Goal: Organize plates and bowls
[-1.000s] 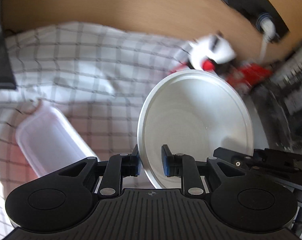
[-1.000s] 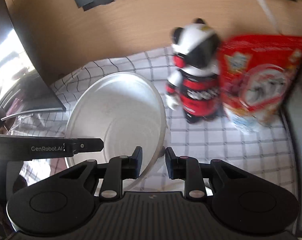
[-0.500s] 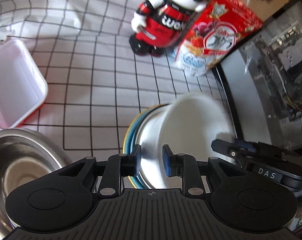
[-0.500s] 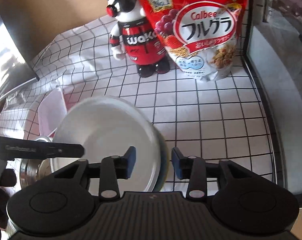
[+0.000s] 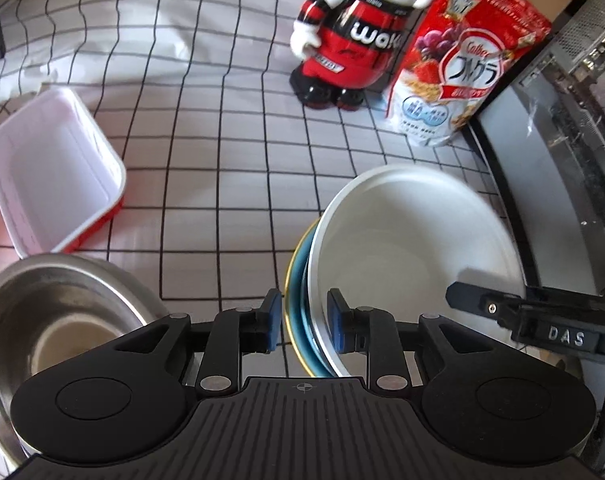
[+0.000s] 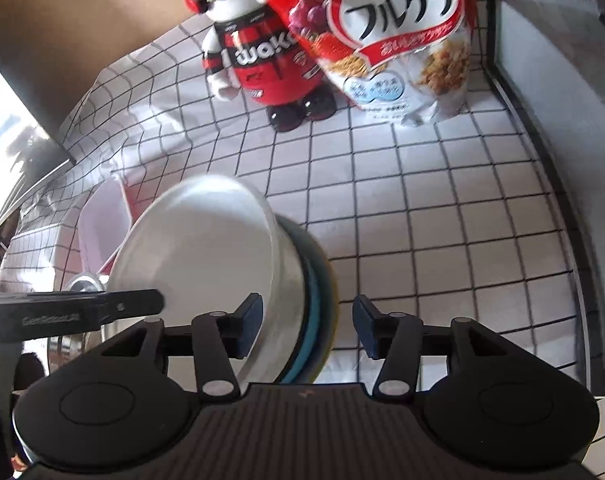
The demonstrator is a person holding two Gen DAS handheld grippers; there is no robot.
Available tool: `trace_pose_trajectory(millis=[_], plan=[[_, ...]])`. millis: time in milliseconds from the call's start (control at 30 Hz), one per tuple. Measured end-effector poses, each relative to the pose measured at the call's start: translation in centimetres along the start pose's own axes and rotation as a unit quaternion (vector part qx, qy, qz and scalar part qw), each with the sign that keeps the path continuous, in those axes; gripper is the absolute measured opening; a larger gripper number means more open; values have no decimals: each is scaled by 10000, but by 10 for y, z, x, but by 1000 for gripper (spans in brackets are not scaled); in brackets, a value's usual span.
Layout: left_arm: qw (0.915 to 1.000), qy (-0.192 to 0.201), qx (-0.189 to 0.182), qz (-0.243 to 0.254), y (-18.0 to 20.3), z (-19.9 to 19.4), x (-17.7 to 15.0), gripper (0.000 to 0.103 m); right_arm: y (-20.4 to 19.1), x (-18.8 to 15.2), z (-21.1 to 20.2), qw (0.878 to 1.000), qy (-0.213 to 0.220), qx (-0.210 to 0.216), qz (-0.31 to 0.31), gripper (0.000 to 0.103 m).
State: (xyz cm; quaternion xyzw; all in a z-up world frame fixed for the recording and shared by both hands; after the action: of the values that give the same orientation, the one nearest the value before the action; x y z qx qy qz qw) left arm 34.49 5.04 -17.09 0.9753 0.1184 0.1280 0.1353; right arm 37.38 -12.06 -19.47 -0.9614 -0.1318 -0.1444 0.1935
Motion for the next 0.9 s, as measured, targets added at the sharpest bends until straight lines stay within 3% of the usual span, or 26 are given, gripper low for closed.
trace_pose_trajectory(millis=[367,700,900], plan=[[9993,-350,-29,-106,2,34,-11,27,3,-9,33,9993,-339,102,150,55],[9990,-331,-170,-246,1,34,-7,28,-3,-6,51,9968,-560,474,309,56],[9990,-334,153,-254,-2,33,-9,40,-3,-8,52,9964,-594,543,275,56]])
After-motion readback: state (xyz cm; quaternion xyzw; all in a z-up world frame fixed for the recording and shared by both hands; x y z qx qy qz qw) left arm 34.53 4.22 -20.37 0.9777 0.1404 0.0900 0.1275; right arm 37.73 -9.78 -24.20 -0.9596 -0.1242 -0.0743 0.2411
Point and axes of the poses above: each gripper's, at about its wrist camera, not at the fingertips, and z roughly the way its jaws point, y to its right, x to its top, the point moved 10 cm from there along z, roughly the way its jaws point, and after that the axes turned 9 degrees about -y, right-handed, at the moved point
